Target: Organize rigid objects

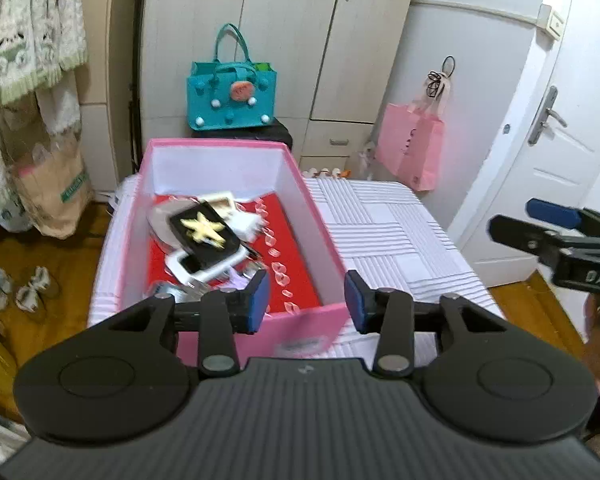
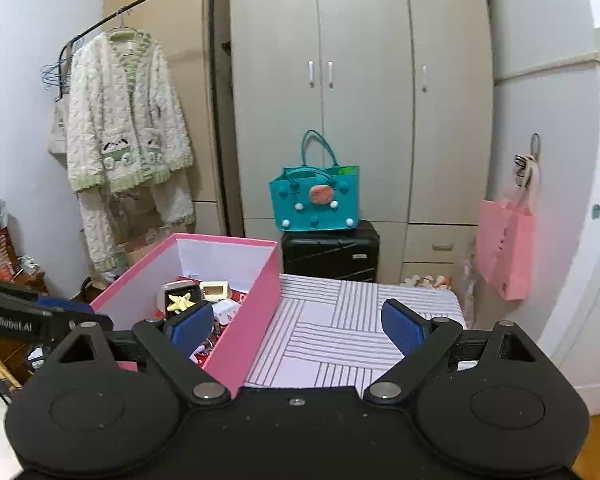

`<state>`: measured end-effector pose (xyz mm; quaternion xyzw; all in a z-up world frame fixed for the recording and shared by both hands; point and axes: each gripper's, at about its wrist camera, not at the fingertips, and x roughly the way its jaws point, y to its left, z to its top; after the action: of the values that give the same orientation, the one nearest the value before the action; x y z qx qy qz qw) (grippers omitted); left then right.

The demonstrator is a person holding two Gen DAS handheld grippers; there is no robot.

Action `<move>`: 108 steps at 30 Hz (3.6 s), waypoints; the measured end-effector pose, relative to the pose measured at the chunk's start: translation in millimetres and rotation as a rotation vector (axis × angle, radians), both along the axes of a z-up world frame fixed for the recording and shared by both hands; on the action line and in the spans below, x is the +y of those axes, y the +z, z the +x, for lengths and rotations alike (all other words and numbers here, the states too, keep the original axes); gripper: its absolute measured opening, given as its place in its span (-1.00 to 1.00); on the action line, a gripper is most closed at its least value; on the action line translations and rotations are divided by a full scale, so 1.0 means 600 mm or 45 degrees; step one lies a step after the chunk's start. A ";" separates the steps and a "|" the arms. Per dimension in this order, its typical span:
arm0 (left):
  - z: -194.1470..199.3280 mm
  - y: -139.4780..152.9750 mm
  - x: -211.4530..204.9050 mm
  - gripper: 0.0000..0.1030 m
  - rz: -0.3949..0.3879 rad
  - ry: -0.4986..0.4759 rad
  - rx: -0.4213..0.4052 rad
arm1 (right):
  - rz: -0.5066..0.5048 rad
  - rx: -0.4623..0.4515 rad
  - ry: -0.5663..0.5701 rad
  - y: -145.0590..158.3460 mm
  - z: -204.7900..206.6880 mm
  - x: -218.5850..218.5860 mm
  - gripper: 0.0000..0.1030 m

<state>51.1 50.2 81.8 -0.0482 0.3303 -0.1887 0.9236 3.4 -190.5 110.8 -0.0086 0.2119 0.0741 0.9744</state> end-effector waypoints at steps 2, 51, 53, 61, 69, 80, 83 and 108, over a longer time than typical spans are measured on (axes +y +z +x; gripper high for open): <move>-0.014 -0.009 -0.016 -0.20 0.028 0.019 -0.022 | -0.022 -0.010 -0.039 -0.008 -0.010 0.003 0.84; -0.093 -0.041 -0.075 1.00 0.260 0.380 -0.169 | -0.048 0.027 -0.255 -0.074 -0.077 -0.019 1.00; -0.093 -0.041 -0.069 1.00 0.242 0.413 -0.154 | -0.062 0.029 -0.260 -0.076 -0.078 -0.017 1.00; -0.095 -0.047 -0.061 1.00 0.273 0.456 -0.182 | -0.050 0.045 -0.272 -0.083 -0.072 -0.017 1.00; -0.089 -0.058 -0.063 1.00 0.307 0.446 -0.180 | -0.061 0.060 -0.294 -0.093 -0.065 -0.011 1.00; -0.092 -0.061 -0.068 1.00 0.349 0.465 -0.209 | -0.053 0.027 -0.294 -0.090 -0.076 -0.008 1.00; -0.093 -0.062 -0.070 1.00 0.345 0.454 -0.210 | -0.046 0.040 -0.288 -0.091 -0.079 -0.004 1.00; -0.100 -0.062 -0.066 1.00 0.315 0.447 -0.228 | -0.042 0.037 -0.356 -0.094 -0.077 -0.020 1.00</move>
<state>-8.9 10.5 44.3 0.0256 0.2542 0.0134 0.9667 -42.9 -202.6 54.3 0.0061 0.2264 -0.0658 0.9718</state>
